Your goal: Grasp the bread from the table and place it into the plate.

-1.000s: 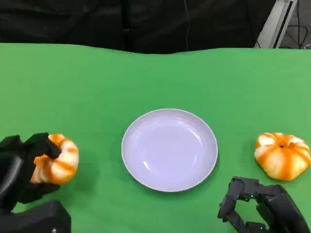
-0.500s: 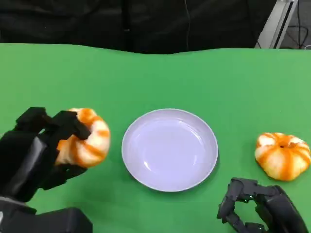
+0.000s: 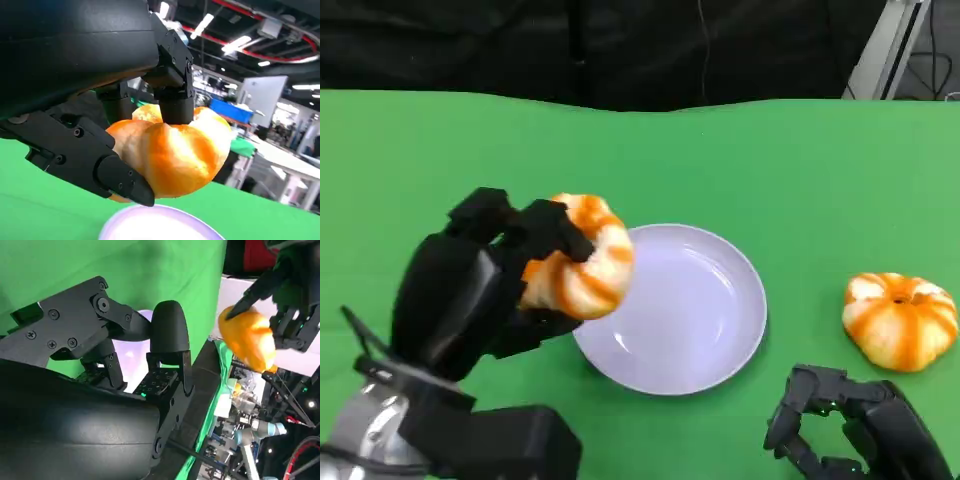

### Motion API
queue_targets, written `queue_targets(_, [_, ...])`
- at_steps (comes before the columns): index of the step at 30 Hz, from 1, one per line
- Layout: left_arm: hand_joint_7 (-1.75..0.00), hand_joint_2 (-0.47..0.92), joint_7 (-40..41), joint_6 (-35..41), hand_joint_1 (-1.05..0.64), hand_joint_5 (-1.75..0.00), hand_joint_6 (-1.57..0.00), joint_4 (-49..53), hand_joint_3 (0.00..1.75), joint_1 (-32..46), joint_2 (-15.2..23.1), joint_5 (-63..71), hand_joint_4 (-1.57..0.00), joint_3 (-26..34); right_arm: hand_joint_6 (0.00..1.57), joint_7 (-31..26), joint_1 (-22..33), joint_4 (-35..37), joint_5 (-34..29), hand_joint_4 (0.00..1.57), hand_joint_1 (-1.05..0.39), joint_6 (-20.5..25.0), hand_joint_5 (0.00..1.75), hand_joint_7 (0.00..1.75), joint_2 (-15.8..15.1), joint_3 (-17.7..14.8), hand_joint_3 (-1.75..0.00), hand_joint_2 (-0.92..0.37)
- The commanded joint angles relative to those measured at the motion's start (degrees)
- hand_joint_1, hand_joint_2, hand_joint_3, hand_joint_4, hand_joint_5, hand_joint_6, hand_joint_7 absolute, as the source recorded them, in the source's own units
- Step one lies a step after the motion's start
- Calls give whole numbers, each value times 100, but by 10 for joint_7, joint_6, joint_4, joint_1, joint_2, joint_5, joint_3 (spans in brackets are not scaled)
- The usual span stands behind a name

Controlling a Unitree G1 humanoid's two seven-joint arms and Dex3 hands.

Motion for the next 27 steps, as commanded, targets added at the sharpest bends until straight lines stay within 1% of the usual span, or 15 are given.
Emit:
queue_targets(1, [-130,78,-17,0,-6,-169,-70,12,0,-25,-11,1,-59,-15,80,-6,1,0,-2,81,-22,-8,157,132,-1,-2,-92,-62])
queue_targets(6, [-127,78,-24,-1,-6,-168,-72,13,0,-28,-15,-2,-60,-16,80,-8,2,-2,-2,81,-22,-7,156,132,-2,0,-91,-62])
queue_targets(10, [-127,78,-45,-1,-4,-168,-71,45,0,-66,-40,-5,-59,-45,79,-15,2,-1,-7,81,-23,-13,156,132,0,0,-91,-62])
queue_targets(18, [-128,77,-56,-10,-5,-167,-71,88,0,-95,-46,-1,-59,-66,80,-26,0,-4,-15,81,-23,-16,155,131,8,4,-92,-62])
queue_targets(22, [-129,77,-58,-29,-2,-168,-69,131,0,-114,-48,-10,-58,-75,80,-31,4,-14,-19,81,-23,-7,155,130,11,6,-91,-62])
queue_targets(27, [-127,78,-66,-33,-4,-167,-70,160,1,-126,-54,-17,-57,-81,80,-33,7,-20,-21,81,-23,-6,155,130,13,8,-89,-63])
